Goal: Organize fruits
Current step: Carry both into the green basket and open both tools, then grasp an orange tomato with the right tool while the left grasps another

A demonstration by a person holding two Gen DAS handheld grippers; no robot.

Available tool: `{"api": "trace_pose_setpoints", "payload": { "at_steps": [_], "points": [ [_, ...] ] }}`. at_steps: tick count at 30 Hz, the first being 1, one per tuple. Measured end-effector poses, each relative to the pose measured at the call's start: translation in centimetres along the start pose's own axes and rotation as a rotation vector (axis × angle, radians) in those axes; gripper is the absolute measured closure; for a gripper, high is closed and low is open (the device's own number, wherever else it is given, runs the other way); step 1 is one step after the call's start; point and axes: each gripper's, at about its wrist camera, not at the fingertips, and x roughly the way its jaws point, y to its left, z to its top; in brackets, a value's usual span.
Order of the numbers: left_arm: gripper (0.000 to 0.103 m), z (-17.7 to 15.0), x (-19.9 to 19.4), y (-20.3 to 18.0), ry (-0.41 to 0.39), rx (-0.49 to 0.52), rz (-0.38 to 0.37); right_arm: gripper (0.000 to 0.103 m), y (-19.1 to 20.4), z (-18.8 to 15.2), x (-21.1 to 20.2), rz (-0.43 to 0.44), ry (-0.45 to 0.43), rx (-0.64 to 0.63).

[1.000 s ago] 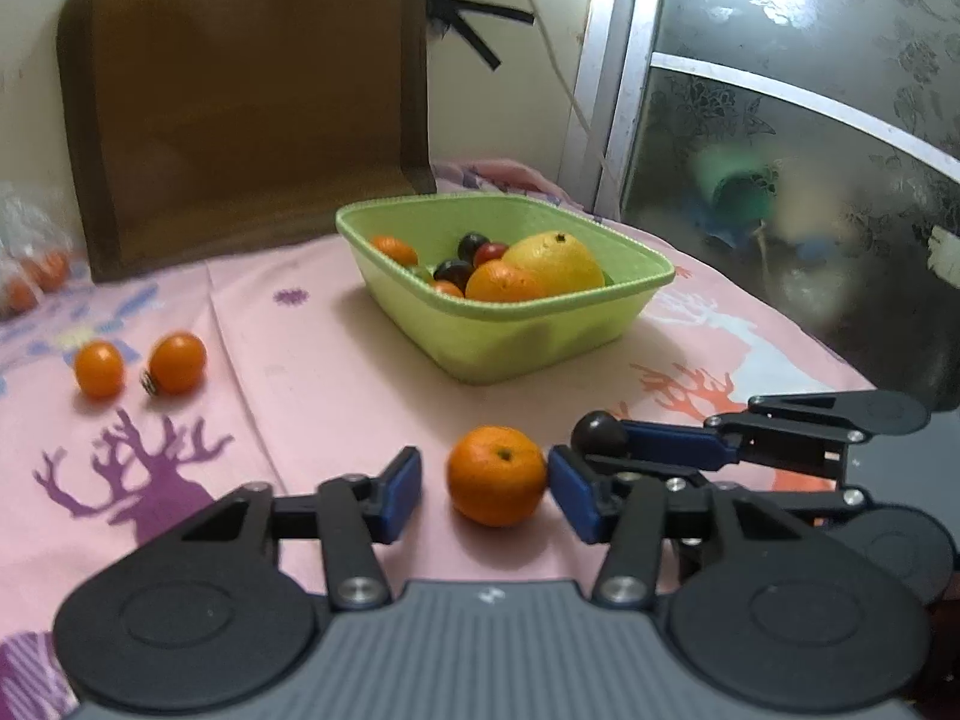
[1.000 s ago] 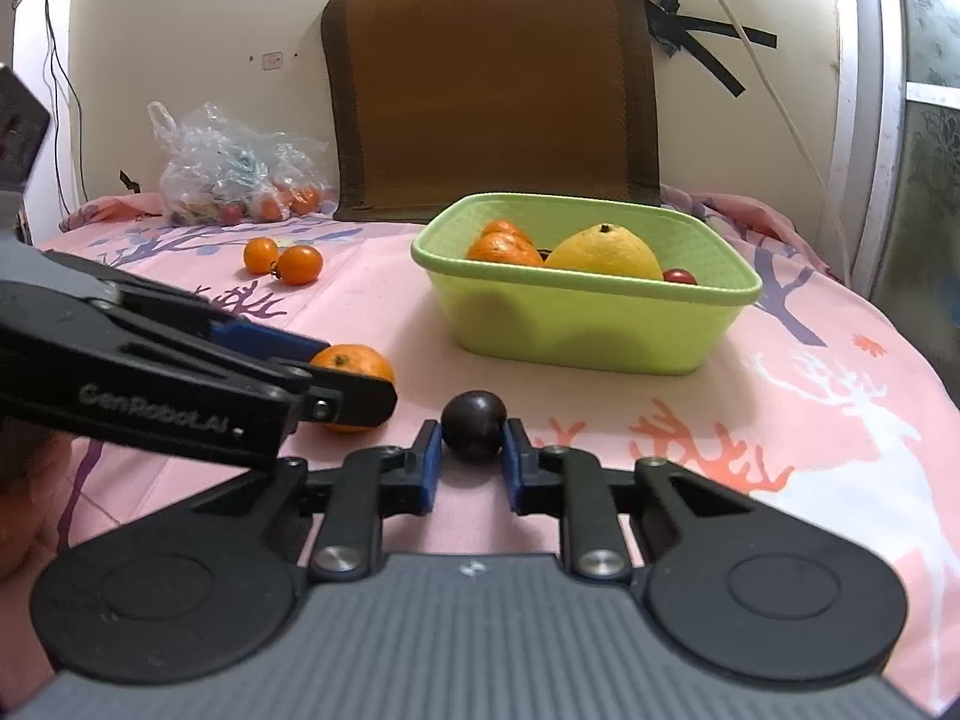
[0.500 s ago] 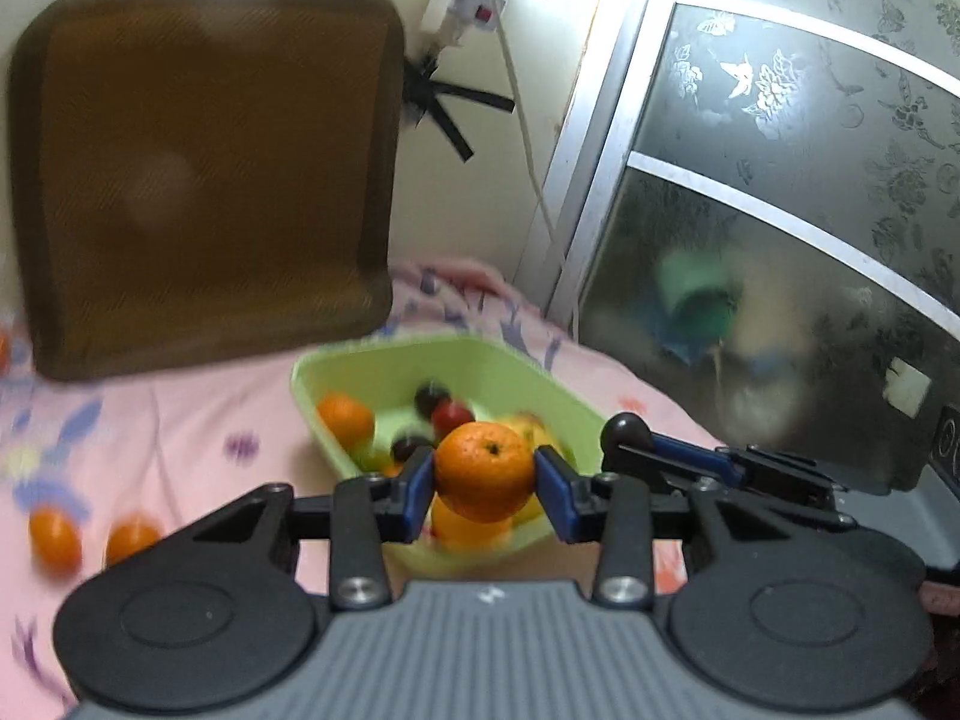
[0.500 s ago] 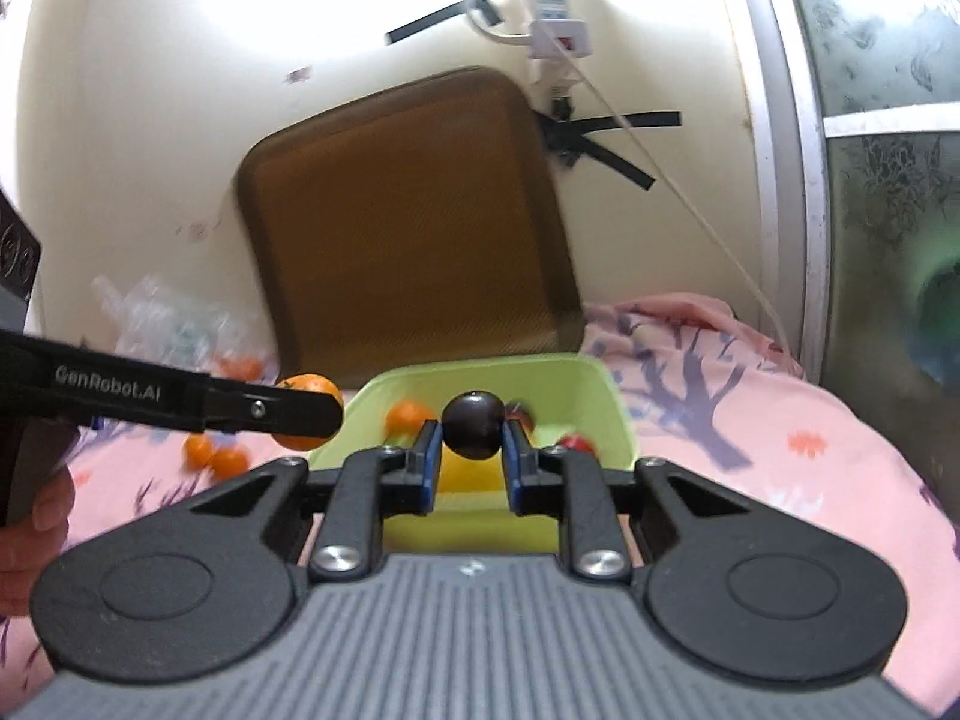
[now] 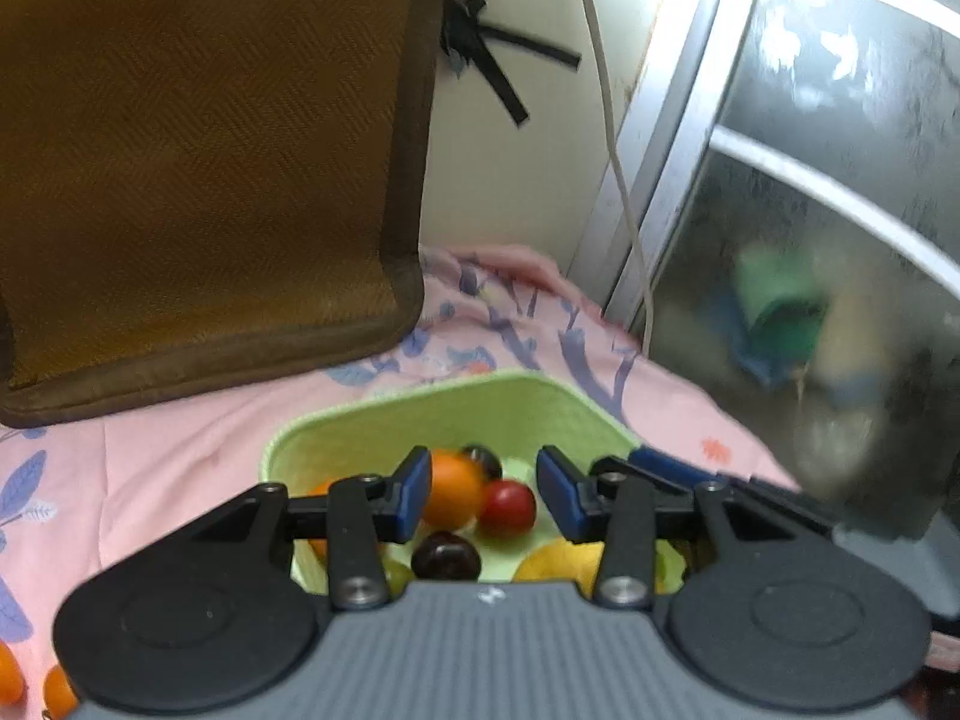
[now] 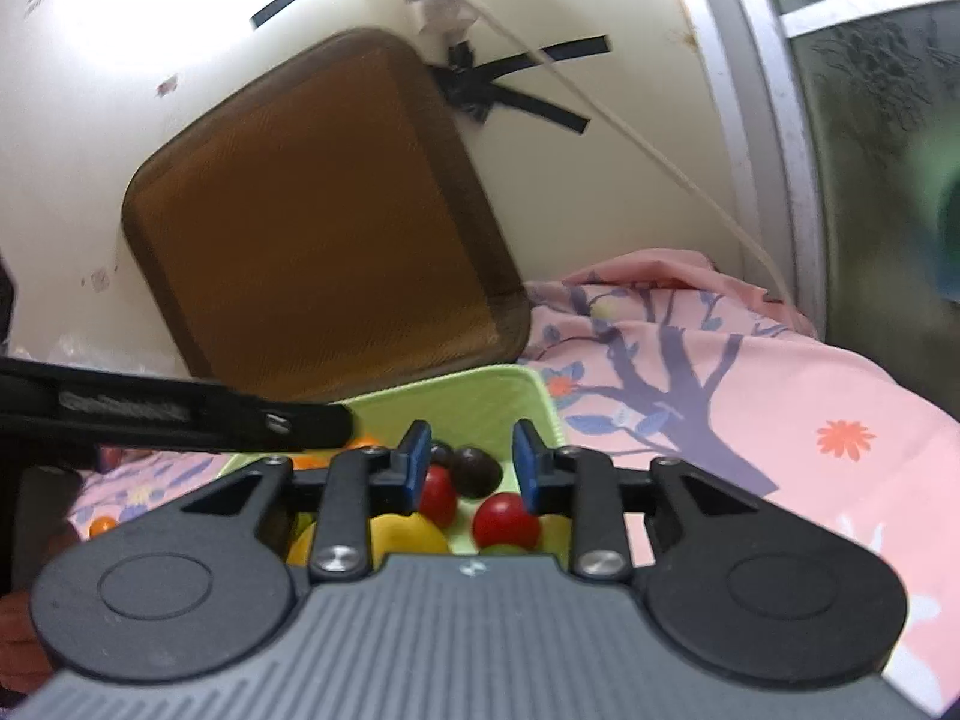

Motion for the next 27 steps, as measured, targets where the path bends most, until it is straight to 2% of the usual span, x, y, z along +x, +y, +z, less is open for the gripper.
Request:
{"api": "trace_pose_setpoints", "payload": {
  "at_steps": [5, 9, 14, 18, 22, 27],
  "points": [
    [0.063, 0.0, -4.4, 2.3, -0.107, -0.060, 0.027, 0.071, -1.0, 0.2, -0.8, 0.000, -0.036, 0.076],
    [0.063, -1.5, -9.4, 5.7, -0.181, -0.121, 0.115, 0.071, -0.2, 0.3, -2.2, -0.015, -0.068, 0.062],
    [0.063, -3.7, -13.7, 10.5, -0.192, -0.204, 0.255, 0.070, 2.1, 0.4, -4.3, 0.046, -0.082, 0.051],
    [0.063, -5.2, -15.4, 13.6, -0.192, -0.292, 0.297, 0.070, 6.0, 0.6, -5.6, 0.139, -0.086, -0.039],
    [0.061, -6.0, -14.7, 14.4, -0.178, -0.288, 0.292, 0.070, 10.7, 0.0, -5.4, 0.242, -0.026, -0.136],
    [0.059, -7.5, -13.0, 15.4, -0.164, -0.322, 0.270, 0.070, 16.5, -3.2, -2.8, 0.293, 0.122, -0.317]
  ]
}}
